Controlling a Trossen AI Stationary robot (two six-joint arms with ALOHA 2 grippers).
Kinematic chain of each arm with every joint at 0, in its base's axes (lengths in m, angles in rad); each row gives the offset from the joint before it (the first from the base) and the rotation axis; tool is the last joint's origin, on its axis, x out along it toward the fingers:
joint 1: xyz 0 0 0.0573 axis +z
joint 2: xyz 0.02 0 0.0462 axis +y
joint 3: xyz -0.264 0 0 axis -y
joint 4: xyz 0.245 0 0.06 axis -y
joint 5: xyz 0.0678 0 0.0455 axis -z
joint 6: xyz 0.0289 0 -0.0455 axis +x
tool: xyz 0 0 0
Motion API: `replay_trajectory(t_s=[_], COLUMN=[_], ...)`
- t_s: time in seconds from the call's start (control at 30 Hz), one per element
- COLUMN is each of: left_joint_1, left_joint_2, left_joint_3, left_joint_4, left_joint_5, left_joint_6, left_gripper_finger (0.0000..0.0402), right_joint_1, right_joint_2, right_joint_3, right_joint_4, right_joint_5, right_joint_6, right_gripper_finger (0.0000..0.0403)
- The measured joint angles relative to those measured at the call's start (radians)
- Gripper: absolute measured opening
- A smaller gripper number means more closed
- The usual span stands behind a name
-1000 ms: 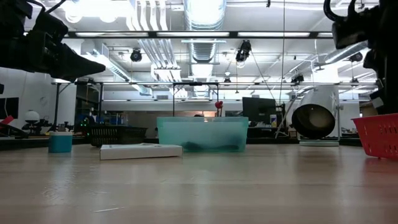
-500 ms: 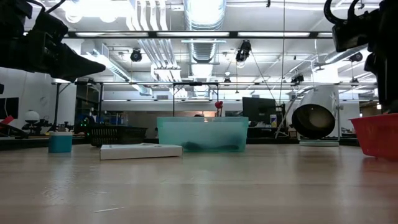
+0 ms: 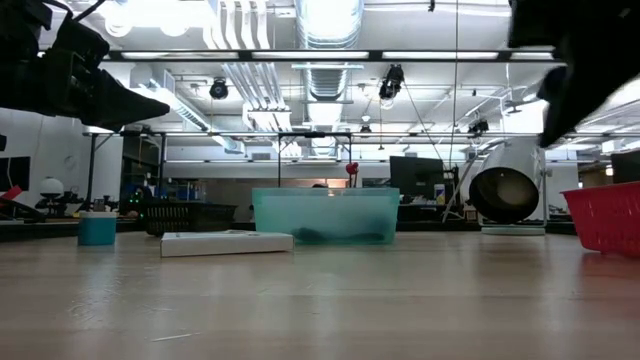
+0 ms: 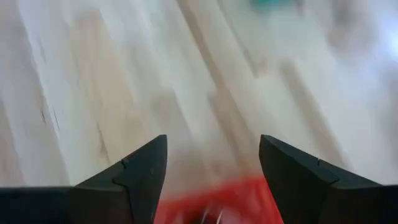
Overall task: Pick and place items into bin
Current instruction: Put the top white card reader box into the black bin
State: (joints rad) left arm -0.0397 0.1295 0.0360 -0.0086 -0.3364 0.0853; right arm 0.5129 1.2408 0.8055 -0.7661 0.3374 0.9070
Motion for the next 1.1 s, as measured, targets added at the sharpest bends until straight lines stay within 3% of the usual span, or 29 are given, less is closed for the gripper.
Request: replay_trajectory(t_s=[0.17,0.3,0.53,0.63,0.77,0.87,1.0,1.1], left_joint_1=[0.000,0.000,0.000,0.000,0.000,0.000,0.000,0.000], left_joint_2=[0.000,0.000,0.001,0.001,0.000,0.001,0.000,0.003], left_joint_3=[0.000,0.000,0.000,0.000,0.000,0.000,0.000,0.000], left_joint_4=[0.000,0.000,0.000,0.000,0.000,0.000,0.000,0.000], left_joint_5=[0.000,0.000,-0.001,0.000,0.001,0.001,0.001,0.001], left_joint_6=[0.000,0.000,0.000,0.000,0.000,0.000,0.000,0.000], left_gripper_finger=[0.0010,0.0010,0.0010,0.0010,0.0010,0.0010,0.0010,0.0010], right_joint_1=[-0.001,-0.001,-0.004,-0.011,-0.042,-0.109,-0.239,-0.333], right_joint_2=[0.022,0.061,0.194,0.258,0.305,0.305,0.267,0.205], right_joint_3=[-0.002,-0.005,-0.005,-0.009,-0.044,-0.085,-0.165,-0.224], right_joint_4=[0.205,0.388,0.729,0.897,1.071,1.127,1.219,1.223], right_joint_5=[0.147,0.205,0.373,0.383,0.303,0.156,-0.119,-0.183], right_joint_6=[-0.206,-0.404,-0.738,-0.865,-1.001,-1.028,-1.050,-1.079], right_gripper_finger=[0.0238,0.0240,0.0231,0.0226,0.0216,0.0205,0.0187,0.0174])
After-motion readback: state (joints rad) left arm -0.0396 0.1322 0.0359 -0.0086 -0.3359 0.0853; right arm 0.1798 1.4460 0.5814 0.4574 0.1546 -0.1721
